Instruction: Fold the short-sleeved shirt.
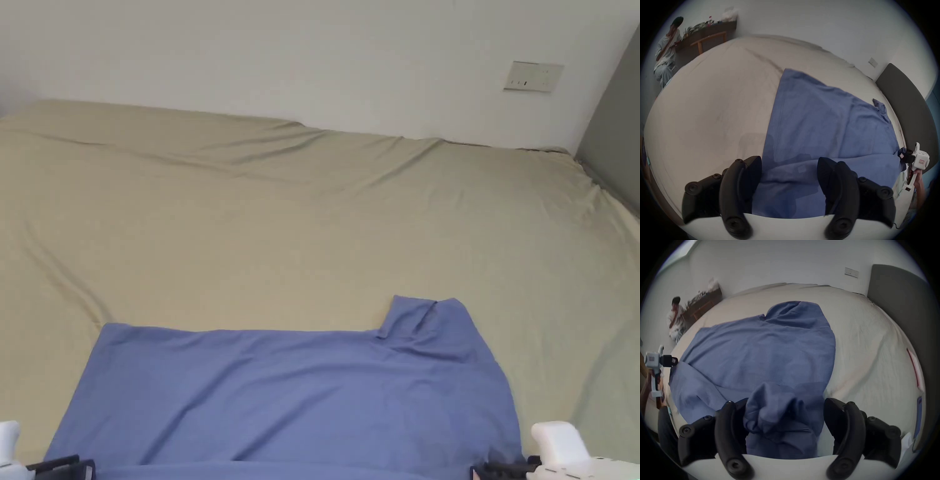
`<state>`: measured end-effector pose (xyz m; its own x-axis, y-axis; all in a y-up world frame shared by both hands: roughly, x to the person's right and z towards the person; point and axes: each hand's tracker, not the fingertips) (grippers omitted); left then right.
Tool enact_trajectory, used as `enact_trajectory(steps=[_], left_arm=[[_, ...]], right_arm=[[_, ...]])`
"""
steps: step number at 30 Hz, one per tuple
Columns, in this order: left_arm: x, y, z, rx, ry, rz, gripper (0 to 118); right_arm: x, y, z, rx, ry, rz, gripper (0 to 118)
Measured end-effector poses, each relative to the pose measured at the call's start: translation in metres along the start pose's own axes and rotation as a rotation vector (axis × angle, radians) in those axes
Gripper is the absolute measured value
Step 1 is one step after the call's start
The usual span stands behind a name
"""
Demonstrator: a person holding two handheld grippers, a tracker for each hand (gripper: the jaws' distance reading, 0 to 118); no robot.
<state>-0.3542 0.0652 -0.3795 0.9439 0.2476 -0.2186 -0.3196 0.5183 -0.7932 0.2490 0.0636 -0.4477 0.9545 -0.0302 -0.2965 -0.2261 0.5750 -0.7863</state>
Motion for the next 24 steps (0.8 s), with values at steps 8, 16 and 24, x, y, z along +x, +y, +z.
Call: enact_trajectory(steps=[8, 16, 24], left_arm=[[-0.003, -0.037, 0.068, 0.056, -0.042, -0.135, 98], [0.006, -0.061, 0.011, -0.01, 0.081, -0.195, 102], [0.019, -0.048, 0.005, -0.007, -0.032, -0.14, 10]], right_arm=[[-0.003, -0.027, 0.097, 0.259, 0.058, -0.055, 100], [-0.02, -0.057, 0.016, -0.06, 0.087, -0.099, 104], [-0.036, -0.029, 0.022, -0.082, 0.142, -0.124, 27]])
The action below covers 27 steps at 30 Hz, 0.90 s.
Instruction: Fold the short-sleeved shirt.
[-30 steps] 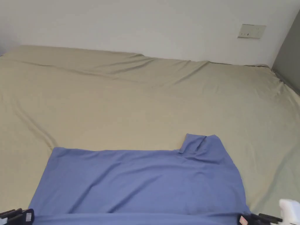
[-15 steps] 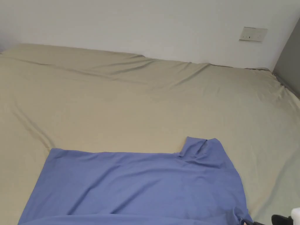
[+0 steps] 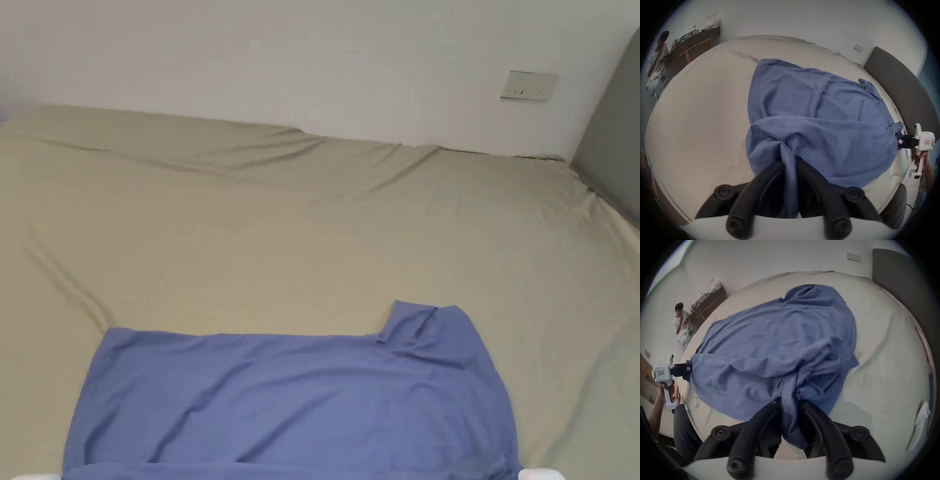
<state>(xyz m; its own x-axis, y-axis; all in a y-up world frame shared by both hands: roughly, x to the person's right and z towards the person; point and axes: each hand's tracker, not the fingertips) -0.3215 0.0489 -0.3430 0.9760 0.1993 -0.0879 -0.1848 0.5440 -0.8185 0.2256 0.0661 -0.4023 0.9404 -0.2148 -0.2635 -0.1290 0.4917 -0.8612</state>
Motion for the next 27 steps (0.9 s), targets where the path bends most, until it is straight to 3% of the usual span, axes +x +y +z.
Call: enact_trajectory(steps=[2, 5, 7, 14, 17, 19, 21, 22, 23, 24, 25, 26, 27], left_arm=[[0.001, 0.001, 0.011, -0.009, 0.004, -0.028, 10], [-0.01, 0.001, 0.043, 0.029, -0.028, -0.05, 10], [-0.018, 0.003, 0.069, 0.041, -0.091, -0.027, 10], [-0.035, -0.03, 0.118, 0.006, -0.156, 0.029, 10], [-0.038, -0.065, 0.101, -0.066, -0.151, 0.012, 10], [-0.033, -0.087, 0.081, -0.143, -0.103, -0.012, 10], [-0.029, -0.102, 0.067, -0.203, -0.062, -0.002, 10], [-0.027, -0.1, 0.077, -0.065, -0.066, 0.012, 11], [-0.028, -0.094, 0.079, -0.115, -0.07, 0.016, 20], [-0.029, -0.087, 0.081, -0.135, -0.06, 0.023, 43], [-0.031, -0.081, 0.089, -0.141, -0.035, 0.028, 90], [-0.033, -0.072, 0.097, -0.145, -0.019, 0.021, 113], [-0.039, -0.06, 0.109, -0.115, -0.03, 0.013, 116]], right_arm=[[0.005, 0.001, 0.017, -0.002, 0.019, -0.001, 27], [0.015, -0.006, 0.053, 0.062, 0.153, -0.123, 27], [0.02, -0.014, 0.071, 0.075, 0.19, -0.155, 27], [0.014, -0.076, 0.109, 0.009, 0.189, -0.068, 27], [0.008, -0.11, 0.097, -0.058, 0.124, 0.04, 27], [0.012, -0.13, 0.075, -0.108, 0.11, 0.035, 27], [0.02, -0.143, 0.063, -0.082, 0.147, -0.048, 28], [0.022, -0.141, 0.071, -0.003, 0.147, -0.094, 33], [0.022, -0.138, 0.074, -0.028, 0.141, -0.113, 40], [0.022, -0.134, 0.08, -0.045, 0.133, -0.108, 51], [0.023, -0.13, 0.089, -0.039, 0.106, -0.097, 66], [0.024, -0.127, 0.098, -0.019, 0.052, -0.063, 74], [0.025, -0.122, 0.109, 0.003, 0.0, -0.025, 80]])
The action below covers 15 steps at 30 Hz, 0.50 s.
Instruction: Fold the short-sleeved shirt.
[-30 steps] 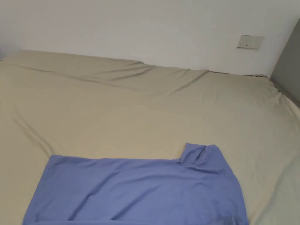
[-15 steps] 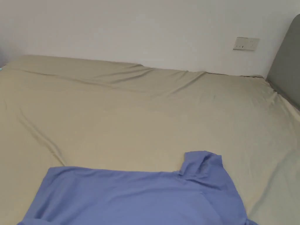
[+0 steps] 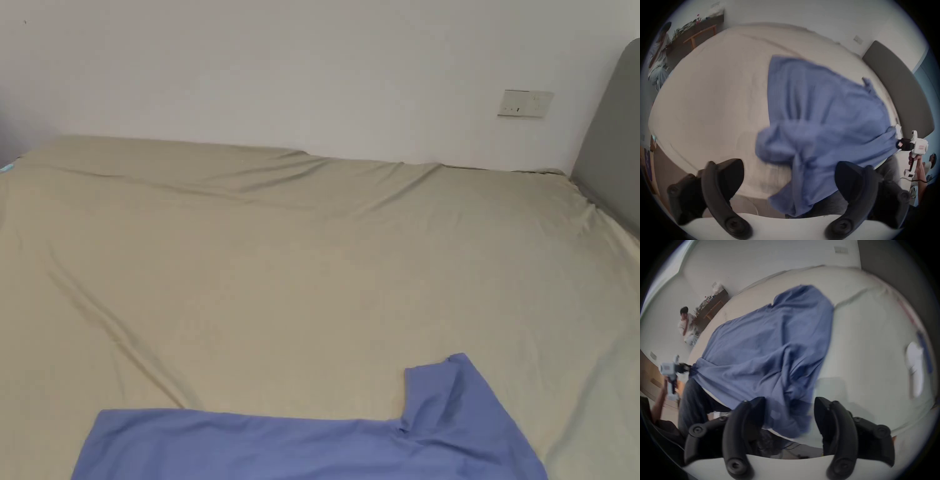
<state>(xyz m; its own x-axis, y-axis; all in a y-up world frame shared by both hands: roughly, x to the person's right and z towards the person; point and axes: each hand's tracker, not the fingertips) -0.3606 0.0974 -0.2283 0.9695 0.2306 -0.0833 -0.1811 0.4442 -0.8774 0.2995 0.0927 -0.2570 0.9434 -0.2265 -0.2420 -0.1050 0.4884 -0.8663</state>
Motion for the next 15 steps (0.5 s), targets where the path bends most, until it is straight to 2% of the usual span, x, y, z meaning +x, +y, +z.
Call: enact_trajectory(steps=[1, 3, 6, 8, 10, 11, 13, 15], left_arm=[[-0.002, 0.014, 0.013, 0.102, -0.062, -0.006, 116], [-0.004, 0.051, 0.026, 0.226, -0.051, 0.023, 116], [-0.005, 0.113, 0.006, 0.358, -0.035, 0.028, 116], [0.007, 0.151, -0.025, 0.332, -0.025, 0.034, 116], [0.017, 0.185, -0.061, 0.231, 0.057, 0.088, 116], [0.021, 0.195, -0.082, 0.202, 0.043, 0.091, 116], [0.021, 0.21, -0.126, 0.183, -0.01, 0.042, 115], [0.012, 0.216, -0.176, -0.008, 0.088, 0.005, 112]], right_arm=[[0.001, 0.006, 0.01, 0.031, -0.023, 0.027, 82], [0.005, 0.027, 0.029, 0.137, -0.057, 0.056, 82], [0.011, 0.077, 0.033, 0.262, -0.09, 0.047, 89], [0.015, 0.114, 0.019, 0.259, -0.084, 0.02, 89], [0.016, 0.15, 0.0, 0.237, -0.078, -0.026, 89], [0.014, 0.16, -0.007, 0.264, -0.062, -0.035, 89], [0.011, 0.179, -0.023, 0.278, -0.025, -0.026, 89], [0.004, 0.196, -0.041, 0.238, -0.038, 0.002, 89]])
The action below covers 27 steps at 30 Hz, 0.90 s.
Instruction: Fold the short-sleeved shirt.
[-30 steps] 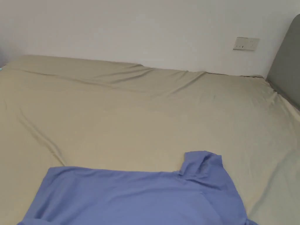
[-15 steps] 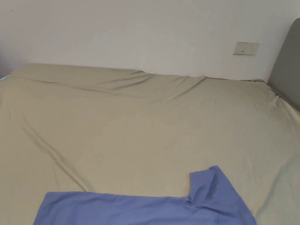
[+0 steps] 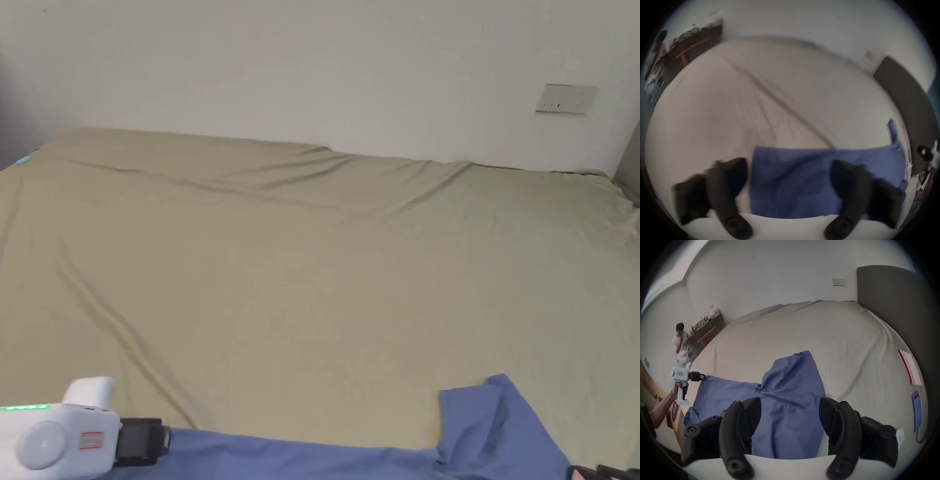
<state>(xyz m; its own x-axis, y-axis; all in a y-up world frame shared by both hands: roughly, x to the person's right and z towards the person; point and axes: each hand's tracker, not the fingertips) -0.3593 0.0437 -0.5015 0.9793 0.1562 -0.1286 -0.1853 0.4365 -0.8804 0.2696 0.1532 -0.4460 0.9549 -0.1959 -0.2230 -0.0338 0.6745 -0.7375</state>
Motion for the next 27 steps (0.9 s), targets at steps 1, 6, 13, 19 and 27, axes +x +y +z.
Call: enact_trajectory(steps=[1, 6, 13, 19, 27], left_arm=[[-0.001, -0.005, -0.01, 0.01, -0.004, -0.01, 75], [0.024, -0.038, 0.047, 0.217, -0.017, -0.052, 4], [0.022, -0.033, 0.061, 0.19, -0.086, -0.096, 4], [0.018, -0.043, 0.103, 0.24, -0.327, -0.011, 4], [-0.007, -0.083, 0.192, 0.329, -0.275, -0.071, 4]], right_arm=[[-0.003, 0.004, -0.007, -0.013, -0.014, 0.028, 89], [-0.003, 0.014, -0.042, 0.02, -0.037, 0.095, 89], [0.02, 0.006, -0.16, -0.3, -0.096, 0.013, 75], [-0.025, 0.002, -0.106, -0.249, 0.182, 0.021, 7], [-0.012, -0.011, 0.034, -0.008, 0.145, 0.016, 7]])
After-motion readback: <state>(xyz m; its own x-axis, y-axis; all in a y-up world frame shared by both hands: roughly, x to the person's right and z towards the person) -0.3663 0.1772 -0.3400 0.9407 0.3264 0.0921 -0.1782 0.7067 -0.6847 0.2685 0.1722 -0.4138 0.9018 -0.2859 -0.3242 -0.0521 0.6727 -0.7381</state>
